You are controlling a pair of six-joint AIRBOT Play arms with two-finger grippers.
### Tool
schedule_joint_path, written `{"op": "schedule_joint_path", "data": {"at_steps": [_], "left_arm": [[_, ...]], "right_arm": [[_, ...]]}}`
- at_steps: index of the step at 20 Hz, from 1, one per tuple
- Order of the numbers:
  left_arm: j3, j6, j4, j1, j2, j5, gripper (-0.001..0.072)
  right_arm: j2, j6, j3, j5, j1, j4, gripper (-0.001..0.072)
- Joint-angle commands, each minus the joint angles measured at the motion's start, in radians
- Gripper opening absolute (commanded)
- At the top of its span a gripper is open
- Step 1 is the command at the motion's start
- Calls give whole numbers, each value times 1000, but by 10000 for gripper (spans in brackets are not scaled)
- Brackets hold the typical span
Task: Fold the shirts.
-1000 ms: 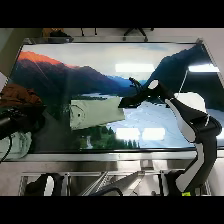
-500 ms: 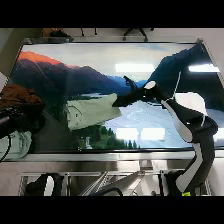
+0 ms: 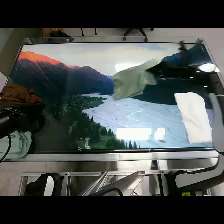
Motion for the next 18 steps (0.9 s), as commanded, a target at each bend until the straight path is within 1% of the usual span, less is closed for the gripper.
{"op": "schedule_joint_path", "data": {"at_steps": [1, 5, 7, 10, 12, 16, 18], "left_arm": [[0, 8, 1, 1, 1, -2, 13], [0, 8, 1, 1, 1, -2, 13], [0, 8, 1, 1, 1, -2, 13], [0, 8, 1, 1, 1, -2, 13], [0, 8, 1, 1, 1, -2, 13], [0, 9, 1, 1, 1, -2, 13], [0, 8, 0, 1, 1, -2, 13]], "right_arm": [[74, 56, 6, -26, -254, 21, 24], [74, 109, 6, -1, -483, 20, 24], [69, 131, 6, 22, -553, 19, 24], [69, 175, 6, 103, -615, -8, 24], [77, 252, 6, 163, -637, -42, 24], [143, 412, 6, 175, -662, -172, 24], [183, 507, 6, 211, -673, -229, 24]]}}
